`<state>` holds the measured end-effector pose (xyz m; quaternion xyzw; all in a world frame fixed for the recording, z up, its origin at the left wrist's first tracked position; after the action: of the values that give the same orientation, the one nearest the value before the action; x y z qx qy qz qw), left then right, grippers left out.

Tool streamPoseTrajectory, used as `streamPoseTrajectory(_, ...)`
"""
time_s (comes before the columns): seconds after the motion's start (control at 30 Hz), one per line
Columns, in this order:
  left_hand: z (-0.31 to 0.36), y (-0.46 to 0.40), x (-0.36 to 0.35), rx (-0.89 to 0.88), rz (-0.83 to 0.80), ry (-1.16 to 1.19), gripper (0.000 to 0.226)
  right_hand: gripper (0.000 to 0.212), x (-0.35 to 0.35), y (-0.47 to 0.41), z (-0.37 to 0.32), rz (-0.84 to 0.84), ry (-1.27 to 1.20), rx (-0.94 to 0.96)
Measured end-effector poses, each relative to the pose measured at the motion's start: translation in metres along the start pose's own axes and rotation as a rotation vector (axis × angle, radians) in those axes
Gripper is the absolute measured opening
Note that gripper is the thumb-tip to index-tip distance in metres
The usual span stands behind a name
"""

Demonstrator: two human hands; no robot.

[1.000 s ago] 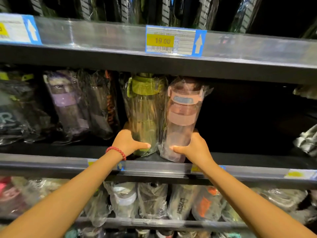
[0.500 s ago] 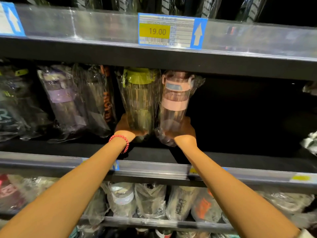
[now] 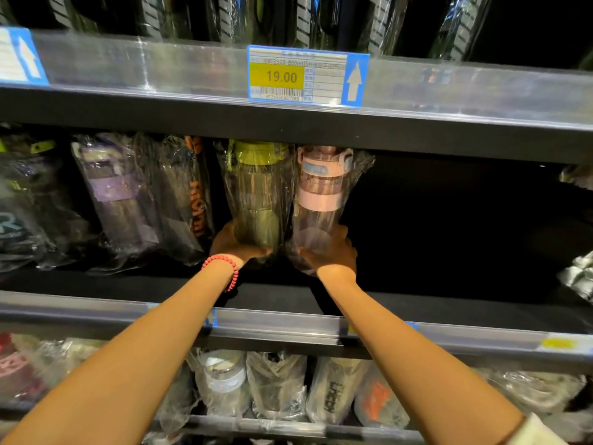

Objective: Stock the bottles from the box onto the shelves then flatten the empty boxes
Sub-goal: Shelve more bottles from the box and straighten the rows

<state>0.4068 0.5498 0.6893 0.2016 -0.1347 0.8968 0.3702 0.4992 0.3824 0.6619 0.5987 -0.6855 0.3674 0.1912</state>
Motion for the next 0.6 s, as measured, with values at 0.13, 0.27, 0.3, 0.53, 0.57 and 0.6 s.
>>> streamPoseTrajectory(0.13,0.008,0.008,0.001,0.005,0.006,-0.077,0.076,0.088,0.006,0.000,0.001,-0.028,-0.050,-0.036)
streamPoseTrajectory(0.27,0.007,0.020,0.015,-0.004,0.068,-0.047,0.050,0.062,0.031,0.012,0.003,0.041,-0.229,-0.025)
streamPoseTrajectory(0.3,0.002,0.026,0.023,0.018,0.099,-0.030,0.041,0.051,0.041,0.021,0.003,0.096,-0.311,-0.005)
streamPoseTrajectory(0.53,-0.059,0.088,0.114,0.015,0.228,0.421,0.058,0.026,0.048,0.121,-0.047,-0.189,-0.692,0.269)
streamPoseTrajectory(0.57,-0.073,0.098,0.130,0.035,0.271,0.446,0.055,0.028,0.037,0.135,-0.059,-0.289,-0.715,0.297)
streamPoseTrajectory(0.6,-0.090,0.107,0.147,0.060,0.320,0.462,0.053,0.028,0.024,0.151,-0.071,-0.391,-0.721,0.321)
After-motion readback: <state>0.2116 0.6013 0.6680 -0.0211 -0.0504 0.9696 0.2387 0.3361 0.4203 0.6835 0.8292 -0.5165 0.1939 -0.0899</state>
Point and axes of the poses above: each hand's wrist, its own y-axis away from the middle knuckle, its own x-axis out of the back of the hand, z = x × y, the point moved 3 cm from there along -y, towards the middle knuckle, and after that the axes turned 9 degrees about z, right-handed, at the moved point
